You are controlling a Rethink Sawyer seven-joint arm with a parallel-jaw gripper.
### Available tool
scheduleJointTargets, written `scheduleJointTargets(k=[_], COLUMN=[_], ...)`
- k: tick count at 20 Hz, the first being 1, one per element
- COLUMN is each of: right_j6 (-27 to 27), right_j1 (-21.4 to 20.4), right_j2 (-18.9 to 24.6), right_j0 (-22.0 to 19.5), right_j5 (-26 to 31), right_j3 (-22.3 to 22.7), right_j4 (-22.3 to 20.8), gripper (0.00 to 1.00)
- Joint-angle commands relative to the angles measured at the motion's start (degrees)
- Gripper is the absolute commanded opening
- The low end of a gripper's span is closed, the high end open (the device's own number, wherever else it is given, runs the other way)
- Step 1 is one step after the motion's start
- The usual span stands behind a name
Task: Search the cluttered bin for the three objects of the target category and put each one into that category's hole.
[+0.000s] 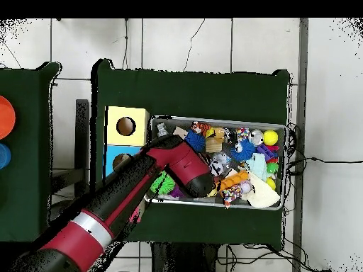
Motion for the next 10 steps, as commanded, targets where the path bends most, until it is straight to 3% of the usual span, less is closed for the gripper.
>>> scheduleJointTargets(k=[1,6,10], right_j6=[-13.0,-19.6,-21.1], right_j1=[-0.5,-2.3,-1.6], right_j2=[7.8,8.2,8.1], right_j0=[-2.1,-5.5,-6.3], right_j5=[-4.3,-3.5,-4.7], right_j3=[-0.3,1.1,0.7], right_j4=[-3.1,-4.3,-7.5], gripper=[1.00,1.00,1.00])
